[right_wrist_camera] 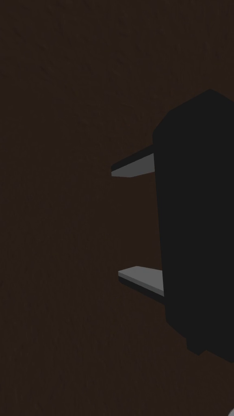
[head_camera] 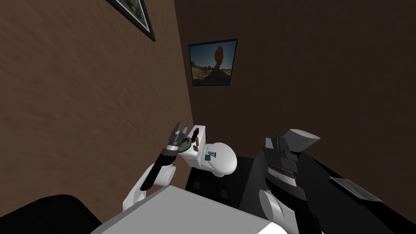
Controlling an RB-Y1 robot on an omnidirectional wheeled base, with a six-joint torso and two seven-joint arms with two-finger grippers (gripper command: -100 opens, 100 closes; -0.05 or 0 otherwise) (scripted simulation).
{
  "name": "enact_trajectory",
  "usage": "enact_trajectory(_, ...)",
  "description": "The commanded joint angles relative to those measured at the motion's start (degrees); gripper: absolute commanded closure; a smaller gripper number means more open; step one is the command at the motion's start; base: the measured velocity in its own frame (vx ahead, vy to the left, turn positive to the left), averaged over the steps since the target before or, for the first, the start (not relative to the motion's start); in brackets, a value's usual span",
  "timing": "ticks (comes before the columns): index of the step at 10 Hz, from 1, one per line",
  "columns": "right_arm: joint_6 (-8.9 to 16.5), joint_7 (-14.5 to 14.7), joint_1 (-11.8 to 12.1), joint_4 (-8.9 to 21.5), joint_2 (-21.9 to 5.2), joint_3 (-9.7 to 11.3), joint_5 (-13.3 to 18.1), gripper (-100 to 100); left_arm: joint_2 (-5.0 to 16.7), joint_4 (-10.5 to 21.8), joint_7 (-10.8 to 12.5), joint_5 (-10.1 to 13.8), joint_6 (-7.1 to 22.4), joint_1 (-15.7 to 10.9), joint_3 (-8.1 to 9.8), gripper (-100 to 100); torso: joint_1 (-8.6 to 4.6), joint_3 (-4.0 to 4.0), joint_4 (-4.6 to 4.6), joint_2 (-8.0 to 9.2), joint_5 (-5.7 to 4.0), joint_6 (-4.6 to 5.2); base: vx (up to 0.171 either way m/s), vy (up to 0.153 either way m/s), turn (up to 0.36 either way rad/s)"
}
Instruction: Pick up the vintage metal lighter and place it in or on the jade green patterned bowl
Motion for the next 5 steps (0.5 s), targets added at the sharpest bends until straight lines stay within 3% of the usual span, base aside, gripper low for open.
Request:
enact_trajectory(1, 0.0, 0.0, 0.0, 0.0, 0.0, 0.0, 0.0, 0, 0.2, -0.3, 0.1, 0.2, 2.3, 0.2, 0.16, -100, 0.0, 0.0, 0.0, 0.0, 0.0, 0.0, -0.073, -0.056, 0.02)
enact_trajectory(4, 0.0, 0.0, 0.0, 0.0, 0.0, 0.0, 0.0, 0, 0.8, -1.7, 0.4, 0.8, 7.3, 1.2, 0.7, -100, 0.07, -0.04, -0.01, -0.08, 0.01, 0.01, -0.063, -0.045, 0.025)
enact_trajectory(5, 0.0, 0.0, 0.0, 0.0, 0.0, 0.0, 0.0, 0, 0.8, -1.7, 0.4, 0.8, 7.6, 1.2, 0.7, -100, 0.04, -0.02, -0.01, -0.05, 0.01, 0.0, -0.057, -0.038, 0.019)
